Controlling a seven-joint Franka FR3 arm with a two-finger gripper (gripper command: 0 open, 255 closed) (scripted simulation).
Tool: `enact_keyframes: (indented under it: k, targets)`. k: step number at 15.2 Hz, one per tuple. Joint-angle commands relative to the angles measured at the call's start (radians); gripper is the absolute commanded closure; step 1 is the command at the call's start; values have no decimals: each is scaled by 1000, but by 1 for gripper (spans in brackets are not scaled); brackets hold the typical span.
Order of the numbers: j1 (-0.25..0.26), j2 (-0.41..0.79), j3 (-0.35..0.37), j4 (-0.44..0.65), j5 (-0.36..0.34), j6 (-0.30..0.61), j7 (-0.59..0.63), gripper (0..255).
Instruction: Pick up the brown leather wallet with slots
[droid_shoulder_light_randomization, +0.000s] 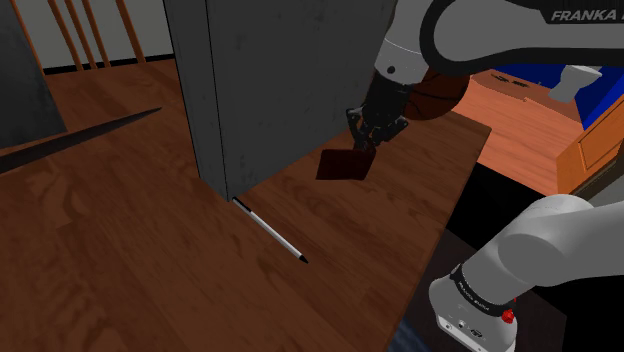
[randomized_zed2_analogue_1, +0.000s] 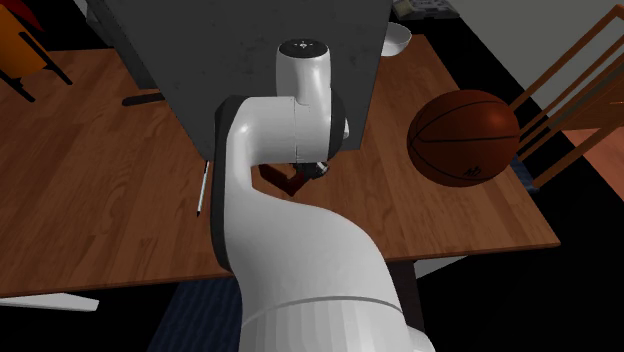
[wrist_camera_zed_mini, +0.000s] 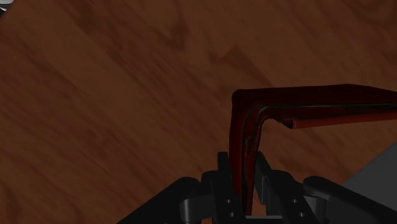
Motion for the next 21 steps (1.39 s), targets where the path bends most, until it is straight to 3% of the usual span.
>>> enact_keyframes:
  k: [1,7,21]
  targets:
    - [0,0,0,0,0,0,0,255]
    - [0,0,0,-2,0,1,0,255]
    - [-13,7,-32,189,-29,-182,12,255]
